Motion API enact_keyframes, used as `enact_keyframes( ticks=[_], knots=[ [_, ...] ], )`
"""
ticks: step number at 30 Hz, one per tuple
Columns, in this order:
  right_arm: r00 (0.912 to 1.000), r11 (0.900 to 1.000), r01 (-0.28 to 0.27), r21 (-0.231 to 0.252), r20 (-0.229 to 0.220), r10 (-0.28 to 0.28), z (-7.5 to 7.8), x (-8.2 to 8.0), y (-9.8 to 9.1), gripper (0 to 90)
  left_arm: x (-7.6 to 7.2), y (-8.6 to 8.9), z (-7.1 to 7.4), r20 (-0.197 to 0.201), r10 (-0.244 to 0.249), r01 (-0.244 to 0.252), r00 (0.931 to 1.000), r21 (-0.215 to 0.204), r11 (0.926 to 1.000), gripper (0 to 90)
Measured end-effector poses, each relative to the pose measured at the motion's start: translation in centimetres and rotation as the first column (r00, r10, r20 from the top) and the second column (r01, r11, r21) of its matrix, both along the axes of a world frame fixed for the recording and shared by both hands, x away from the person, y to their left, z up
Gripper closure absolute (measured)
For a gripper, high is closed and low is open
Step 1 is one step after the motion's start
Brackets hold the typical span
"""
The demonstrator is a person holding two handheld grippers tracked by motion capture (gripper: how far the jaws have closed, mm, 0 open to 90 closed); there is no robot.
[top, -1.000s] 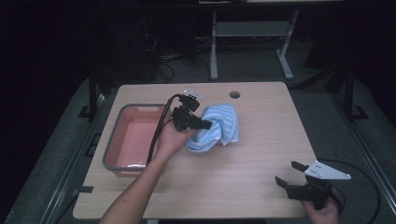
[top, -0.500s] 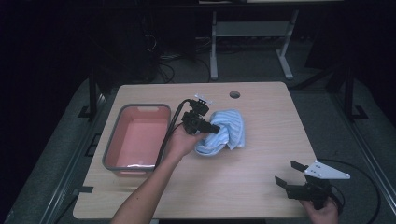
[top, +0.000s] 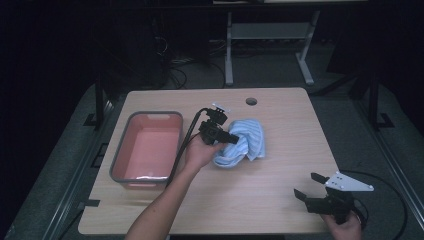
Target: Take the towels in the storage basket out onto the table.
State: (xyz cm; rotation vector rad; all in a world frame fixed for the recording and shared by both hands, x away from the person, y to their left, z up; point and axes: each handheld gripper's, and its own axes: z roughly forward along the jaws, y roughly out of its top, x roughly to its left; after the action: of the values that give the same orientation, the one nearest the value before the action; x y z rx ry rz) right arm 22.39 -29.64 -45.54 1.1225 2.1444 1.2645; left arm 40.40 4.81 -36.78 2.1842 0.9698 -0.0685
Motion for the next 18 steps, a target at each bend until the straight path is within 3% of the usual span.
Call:
enact_keyframes(
  ticks=[11,18],
  knots=[
    [1.0000,1.0000,-0.002,-0.004,0.004,0.002,-0.1,0.1,-0.1,14.3,0.5,-1.0,-1.3,-0.016,-0.003,0.003,0.9999,0.018,0.9998,74.7],
    [1.0000,1.0000,-0.002,-0.004,0.003,0.002,0.0,0.1,-0.1,14.3,0.6,-1.5,-2.0,-0.025,0.011,-0.011,0.9996,0.003,0.9999,74.4]
  ],
)
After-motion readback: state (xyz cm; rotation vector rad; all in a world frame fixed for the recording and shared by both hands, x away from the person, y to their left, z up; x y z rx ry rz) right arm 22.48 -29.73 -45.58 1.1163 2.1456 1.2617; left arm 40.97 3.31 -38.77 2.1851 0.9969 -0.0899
